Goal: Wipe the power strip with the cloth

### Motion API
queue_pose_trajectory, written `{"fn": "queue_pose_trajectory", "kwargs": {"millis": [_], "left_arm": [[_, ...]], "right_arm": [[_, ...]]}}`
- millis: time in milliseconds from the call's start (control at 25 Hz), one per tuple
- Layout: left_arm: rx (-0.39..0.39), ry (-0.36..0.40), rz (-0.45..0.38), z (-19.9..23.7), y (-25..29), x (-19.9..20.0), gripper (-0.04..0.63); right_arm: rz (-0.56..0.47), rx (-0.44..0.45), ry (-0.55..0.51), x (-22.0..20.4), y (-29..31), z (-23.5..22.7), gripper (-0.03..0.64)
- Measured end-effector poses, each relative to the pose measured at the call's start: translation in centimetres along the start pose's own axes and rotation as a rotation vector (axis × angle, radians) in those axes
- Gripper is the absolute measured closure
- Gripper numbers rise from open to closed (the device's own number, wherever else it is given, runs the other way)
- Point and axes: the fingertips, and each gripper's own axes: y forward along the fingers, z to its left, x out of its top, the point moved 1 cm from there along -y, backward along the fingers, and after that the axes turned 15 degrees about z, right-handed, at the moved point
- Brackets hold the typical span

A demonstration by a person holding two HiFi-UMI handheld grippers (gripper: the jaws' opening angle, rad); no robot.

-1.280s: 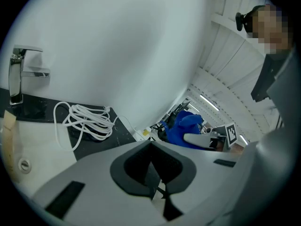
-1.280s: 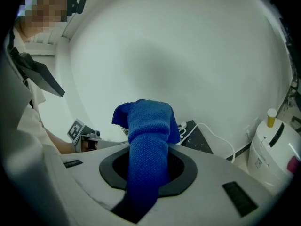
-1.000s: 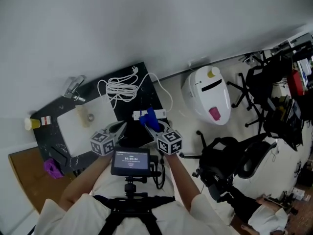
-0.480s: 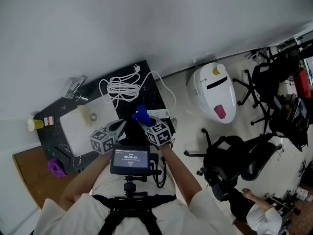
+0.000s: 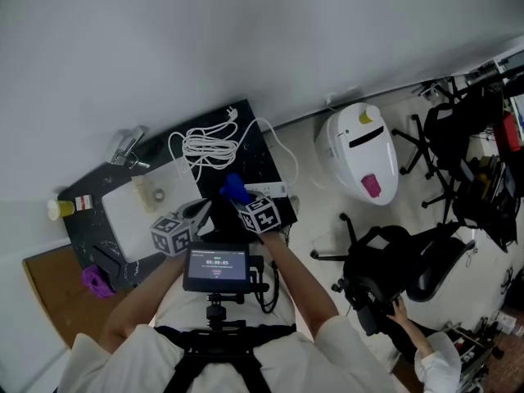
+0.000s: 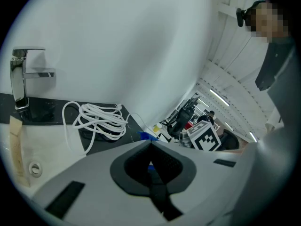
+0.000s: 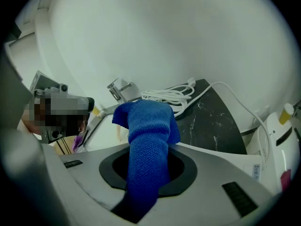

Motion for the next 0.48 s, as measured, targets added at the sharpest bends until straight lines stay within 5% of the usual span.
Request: {"fn": "queue_pose_trajectory", "kwargs": {"millis": [480], "left_arm": [[-0.003,-0.005,0.002,0.1,0.7,0.2,0.589]], "right_arm": [[0.032,0.035,0.044,-1.4,1.8,-1.0,0.525]]}}
